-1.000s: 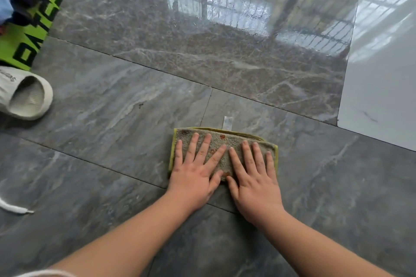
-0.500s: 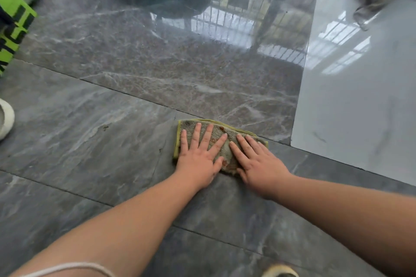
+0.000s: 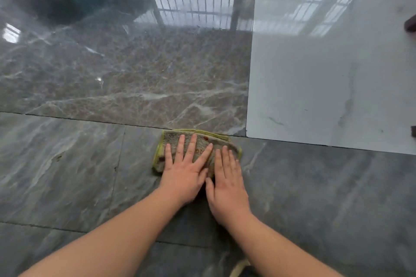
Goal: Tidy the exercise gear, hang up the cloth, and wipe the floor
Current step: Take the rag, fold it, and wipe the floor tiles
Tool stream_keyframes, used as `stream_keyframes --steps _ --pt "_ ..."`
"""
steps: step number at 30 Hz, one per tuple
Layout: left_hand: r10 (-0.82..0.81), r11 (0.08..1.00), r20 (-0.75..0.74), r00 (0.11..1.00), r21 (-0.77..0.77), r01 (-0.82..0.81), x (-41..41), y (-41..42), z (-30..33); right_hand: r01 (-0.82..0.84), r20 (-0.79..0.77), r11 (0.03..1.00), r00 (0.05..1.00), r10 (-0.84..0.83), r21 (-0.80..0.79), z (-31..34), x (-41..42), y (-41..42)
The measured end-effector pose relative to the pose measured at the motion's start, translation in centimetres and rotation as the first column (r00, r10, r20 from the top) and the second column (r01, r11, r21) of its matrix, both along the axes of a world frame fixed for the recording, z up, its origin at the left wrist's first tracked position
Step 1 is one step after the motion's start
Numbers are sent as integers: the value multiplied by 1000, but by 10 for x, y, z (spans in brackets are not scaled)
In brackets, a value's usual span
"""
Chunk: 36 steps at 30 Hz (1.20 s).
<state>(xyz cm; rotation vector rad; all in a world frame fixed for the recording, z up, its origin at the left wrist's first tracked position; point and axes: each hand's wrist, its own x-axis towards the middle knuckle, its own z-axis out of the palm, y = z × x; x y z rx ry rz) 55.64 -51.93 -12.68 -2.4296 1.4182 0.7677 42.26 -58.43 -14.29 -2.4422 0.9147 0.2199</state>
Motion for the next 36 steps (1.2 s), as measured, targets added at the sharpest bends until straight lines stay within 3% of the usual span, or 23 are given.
stream_keyframes --steps 5,9,12,15,21,26,36 --pt "4 999 -19 1000 -34 -5 18 20 2 124 -1 992 992 -124 18 6 8 -5" --pt "-24 1000 -40 999 4 24 21 18 3 9 37 997 999 -12 83 4 26 -4" --pt "7 998 -24 1000 -62 -8 16 14 -6 -20 17 1000 1000 20 -4 -7 27 -16" --pt "15 990 15 1000 -142 -13 13 4 -20 51 -50 994 997 -56 -97 -13 22 -46" --pt "-135 962 22 991 -239 136 -10 -82 -25 149 -163 962 968 -189 -227 -15 -19 -101" --pt "-254 944 3 967 -219 248 -12 -149 -24 235 -160 925 943 -291 -299 -17 -33 -146" --pt "-237 943 1 971 -240 231 62 -165 -18 16 -351 955 928 -124 -295 -11 44 -179"
